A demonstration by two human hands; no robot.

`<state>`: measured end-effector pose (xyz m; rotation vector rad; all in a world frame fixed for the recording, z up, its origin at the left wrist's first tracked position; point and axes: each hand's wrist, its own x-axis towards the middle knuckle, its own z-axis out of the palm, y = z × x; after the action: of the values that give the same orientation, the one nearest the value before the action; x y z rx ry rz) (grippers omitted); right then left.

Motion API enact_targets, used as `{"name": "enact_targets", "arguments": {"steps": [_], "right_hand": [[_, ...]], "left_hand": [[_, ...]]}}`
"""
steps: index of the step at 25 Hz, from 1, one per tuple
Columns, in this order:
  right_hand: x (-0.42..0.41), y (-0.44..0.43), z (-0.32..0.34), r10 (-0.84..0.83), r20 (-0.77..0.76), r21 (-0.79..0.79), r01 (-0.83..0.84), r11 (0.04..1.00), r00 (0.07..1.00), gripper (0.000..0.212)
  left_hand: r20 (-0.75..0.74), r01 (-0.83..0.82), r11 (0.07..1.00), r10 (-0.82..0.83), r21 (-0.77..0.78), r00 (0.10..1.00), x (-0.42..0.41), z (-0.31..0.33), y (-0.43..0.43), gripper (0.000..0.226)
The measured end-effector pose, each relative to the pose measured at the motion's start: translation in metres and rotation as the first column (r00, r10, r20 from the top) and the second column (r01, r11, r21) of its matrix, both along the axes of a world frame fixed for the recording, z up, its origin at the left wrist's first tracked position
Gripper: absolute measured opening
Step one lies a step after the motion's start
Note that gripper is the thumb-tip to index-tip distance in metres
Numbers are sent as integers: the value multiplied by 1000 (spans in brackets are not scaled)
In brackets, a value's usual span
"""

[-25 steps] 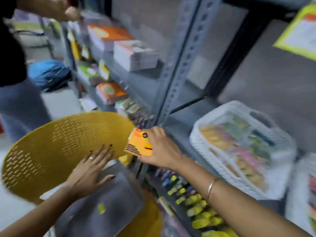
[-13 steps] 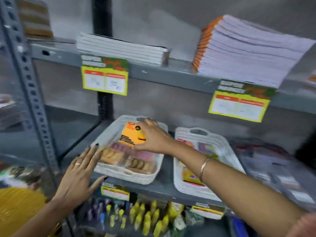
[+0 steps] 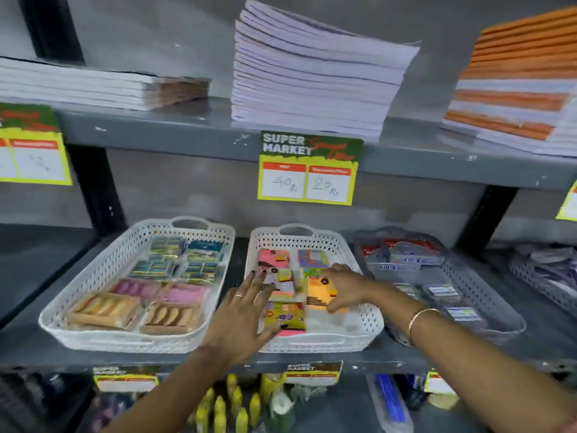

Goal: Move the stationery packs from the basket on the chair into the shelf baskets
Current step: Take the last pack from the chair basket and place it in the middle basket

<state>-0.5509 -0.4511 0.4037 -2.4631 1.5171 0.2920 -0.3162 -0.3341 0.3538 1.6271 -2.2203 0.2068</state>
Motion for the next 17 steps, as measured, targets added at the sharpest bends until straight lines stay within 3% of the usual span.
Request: {"name": "enact_targets", "arguments": {"steps": [4, 11, 17], "right_hand": [[-21, -3, -28, 105, -88, 131, -93, 987, 991, 86], [-23, -5, -44, 247, -130, 74, -239, 968, 960, 80], [-24, -4, -48, 239, -132, 62, -232, 971, 962, 74]], "left_hand": [[32, -57, 997, 55, 59, 998, -29, -5, -6, 87], [62, -125, 982, 117, 142, 991, -40, -3, 1, 97], [94, -110, 966, 90, 235, 991, -41, -2, -1, 105]]}}
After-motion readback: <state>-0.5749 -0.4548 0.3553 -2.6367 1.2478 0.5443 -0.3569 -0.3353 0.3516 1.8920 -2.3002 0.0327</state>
